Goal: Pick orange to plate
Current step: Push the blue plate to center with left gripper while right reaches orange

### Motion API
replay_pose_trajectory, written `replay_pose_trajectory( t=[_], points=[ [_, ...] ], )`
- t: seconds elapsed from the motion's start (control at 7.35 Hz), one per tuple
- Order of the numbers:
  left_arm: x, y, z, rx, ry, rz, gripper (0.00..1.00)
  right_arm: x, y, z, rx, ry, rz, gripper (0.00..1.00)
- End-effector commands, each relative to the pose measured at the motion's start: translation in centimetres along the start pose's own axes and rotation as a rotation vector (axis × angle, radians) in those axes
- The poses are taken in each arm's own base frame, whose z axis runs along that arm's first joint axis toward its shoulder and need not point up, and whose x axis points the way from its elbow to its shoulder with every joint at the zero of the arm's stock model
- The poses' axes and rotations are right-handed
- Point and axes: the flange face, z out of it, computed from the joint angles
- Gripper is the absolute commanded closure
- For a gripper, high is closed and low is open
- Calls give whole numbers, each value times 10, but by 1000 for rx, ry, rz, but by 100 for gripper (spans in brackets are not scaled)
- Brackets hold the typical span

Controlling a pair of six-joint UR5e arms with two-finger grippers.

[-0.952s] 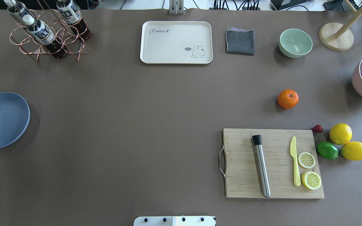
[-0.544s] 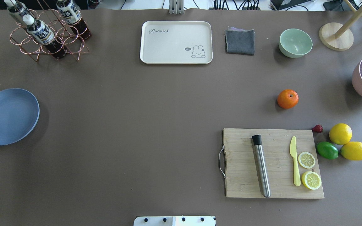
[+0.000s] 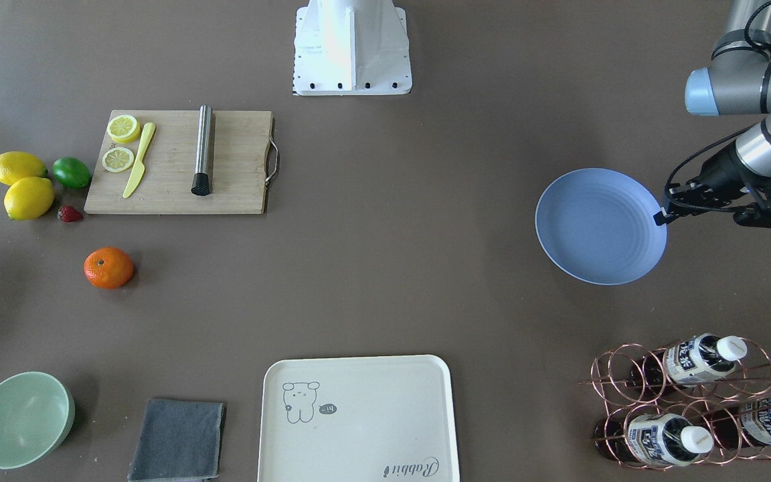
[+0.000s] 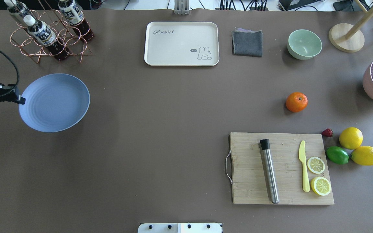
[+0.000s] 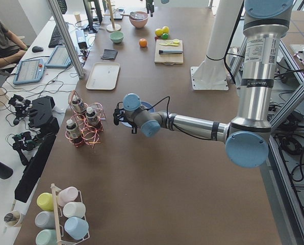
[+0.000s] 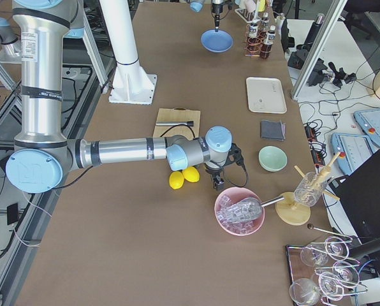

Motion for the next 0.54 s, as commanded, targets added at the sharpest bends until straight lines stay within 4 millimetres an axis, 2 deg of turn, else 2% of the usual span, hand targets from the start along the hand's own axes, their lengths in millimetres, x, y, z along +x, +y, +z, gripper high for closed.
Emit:
replay_pose_trajectory(
  t=[0.0, 0.14, 0.27, 0.41],
  points=[
    [125, 35, 46, 8, 33, -94, 100, -62, -51, 23, -14, -3, 78, 0],
    [173, 43, 59, 11, 65, -130, 100, -87, -68, 38, -21, 19, 86, 0],
    [209, 64, 81, 0, 78, -153, 100, -110, -83, 50, -25, 34, 75, 0],
    [246, 92, 112, -2, 61, -164, 100, -144, -99, 67, -26, 49, 87, 0]
  ],
)
